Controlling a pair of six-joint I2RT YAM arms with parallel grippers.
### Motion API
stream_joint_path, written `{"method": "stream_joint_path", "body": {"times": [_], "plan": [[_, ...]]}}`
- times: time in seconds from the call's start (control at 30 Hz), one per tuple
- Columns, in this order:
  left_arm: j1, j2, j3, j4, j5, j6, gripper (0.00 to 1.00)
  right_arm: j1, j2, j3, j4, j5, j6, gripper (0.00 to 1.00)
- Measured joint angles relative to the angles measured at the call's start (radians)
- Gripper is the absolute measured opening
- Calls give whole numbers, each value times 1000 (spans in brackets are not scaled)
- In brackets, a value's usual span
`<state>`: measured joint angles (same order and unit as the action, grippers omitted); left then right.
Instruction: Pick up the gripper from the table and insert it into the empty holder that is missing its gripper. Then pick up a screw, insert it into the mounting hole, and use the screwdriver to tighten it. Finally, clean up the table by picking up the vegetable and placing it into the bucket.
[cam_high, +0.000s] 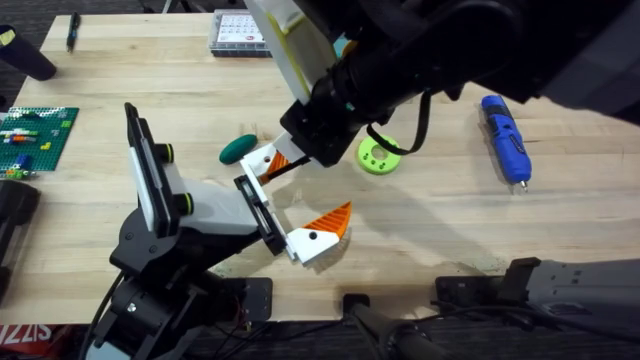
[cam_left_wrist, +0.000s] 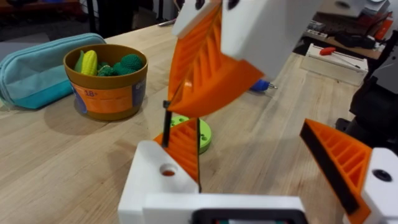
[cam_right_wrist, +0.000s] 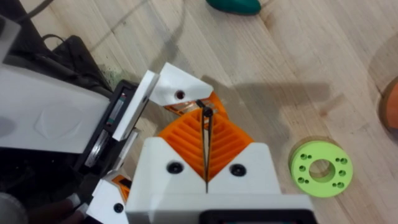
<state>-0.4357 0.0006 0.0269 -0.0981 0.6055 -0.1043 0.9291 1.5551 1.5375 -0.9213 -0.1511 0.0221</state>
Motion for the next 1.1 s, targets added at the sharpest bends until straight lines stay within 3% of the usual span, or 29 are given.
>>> {"method": "stream_joint_path", "body": {"times": [0.77,1.1], "plan": [[-1,0,0,0,0,-2,987,2,-41,1,24,0,-3,8],[-1,0,0,0,0,-2,987,82,-11,1,22,27,-105,8]]}}
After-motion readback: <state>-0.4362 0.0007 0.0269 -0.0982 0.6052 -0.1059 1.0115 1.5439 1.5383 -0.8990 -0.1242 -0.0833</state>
